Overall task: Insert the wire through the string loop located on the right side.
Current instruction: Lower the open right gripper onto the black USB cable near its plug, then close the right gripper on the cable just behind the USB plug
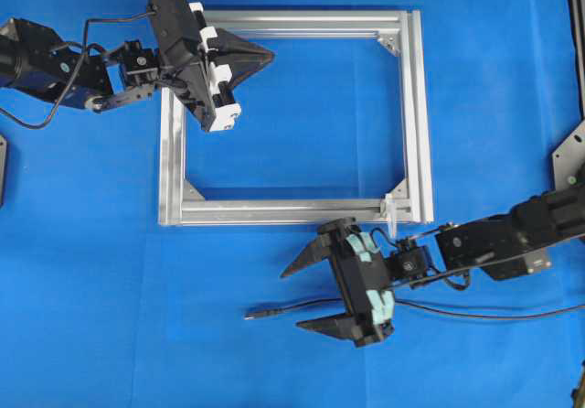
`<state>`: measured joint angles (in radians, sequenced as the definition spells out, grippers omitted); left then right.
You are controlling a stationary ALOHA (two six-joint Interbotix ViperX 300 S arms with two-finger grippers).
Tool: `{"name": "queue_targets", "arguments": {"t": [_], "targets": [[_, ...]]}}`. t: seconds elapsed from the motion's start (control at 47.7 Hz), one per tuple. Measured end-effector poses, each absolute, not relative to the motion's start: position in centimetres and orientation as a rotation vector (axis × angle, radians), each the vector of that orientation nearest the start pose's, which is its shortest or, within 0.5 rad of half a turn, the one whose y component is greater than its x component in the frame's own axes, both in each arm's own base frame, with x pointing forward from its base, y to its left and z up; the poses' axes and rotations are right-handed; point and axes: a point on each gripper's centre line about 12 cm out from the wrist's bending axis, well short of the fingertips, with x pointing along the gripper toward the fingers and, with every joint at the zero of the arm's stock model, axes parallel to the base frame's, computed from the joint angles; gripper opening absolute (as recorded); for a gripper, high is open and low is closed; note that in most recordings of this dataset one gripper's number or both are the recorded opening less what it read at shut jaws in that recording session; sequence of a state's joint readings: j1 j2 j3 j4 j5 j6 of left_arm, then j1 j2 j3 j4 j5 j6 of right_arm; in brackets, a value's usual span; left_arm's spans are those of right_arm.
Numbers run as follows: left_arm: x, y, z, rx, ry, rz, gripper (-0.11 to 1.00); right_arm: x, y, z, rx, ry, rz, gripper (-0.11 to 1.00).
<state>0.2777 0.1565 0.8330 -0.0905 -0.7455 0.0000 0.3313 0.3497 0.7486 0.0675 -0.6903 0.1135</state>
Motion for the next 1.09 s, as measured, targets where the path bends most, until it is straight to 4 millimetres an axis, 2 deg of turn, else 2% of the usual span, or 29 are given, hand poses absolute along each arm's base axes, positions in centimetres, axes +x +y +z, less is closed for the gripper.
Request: {"name": "queue_targets", "arguments": {"t": [0.126, 0.252, 0.357, 0.42, 0.524, 0.608, 0.734, 1.091], "targets": [[36.8, 11.2, 13.5, -0.092, 0.234, 0.345, 0.0, 38.4, 12.4, 6.1, 0.108, 0.457, 0.218, 0.88], [36.8, 11.2, 13.5, -0.092, 0.234, 0.345, 0.0, 38.5, 12.4, 6.1, 0.112, 0.455, 0.212, 0.88], [36.8, 11.2, 13.5, -0.092, 0.234, 0.345, 0.0, 38.5, 12.4, 6.0, 0.111, 0.457, 0.211, 0.82], [36.7, 11.3, 13.5, -0.092, 0.234, 0.347, 0.0, 38.5, 12.4, 6.1, 0.106, 0.456, 0.213, 0.68], [36.8, 11.2, 13.5, -0.092, 0.234, 0.345, 0.0, 38.5, 12.4, 6.1, 0.101, 0.454, 0.214, 0.36], [36.8, 11.2, 13.5, -0.092, 0.234, 0.345, 0.0, 38.5, 12.4, 6.1, 0.101, 0.454, 0.214, 0.16], [36.8, 11.2, 13.5, -0.091, 0.235, 0.345, 0.0, 38.5, 12.4, 6.0, 0.096, 0.455, 0.217, -0.03], [36.8, 11.2, 13.5, -0.092, 0.234, 0.345, 0.0, 38.5, 12.5, 6.8, 0.1, 0.456, 0.225, -0.04]]}}
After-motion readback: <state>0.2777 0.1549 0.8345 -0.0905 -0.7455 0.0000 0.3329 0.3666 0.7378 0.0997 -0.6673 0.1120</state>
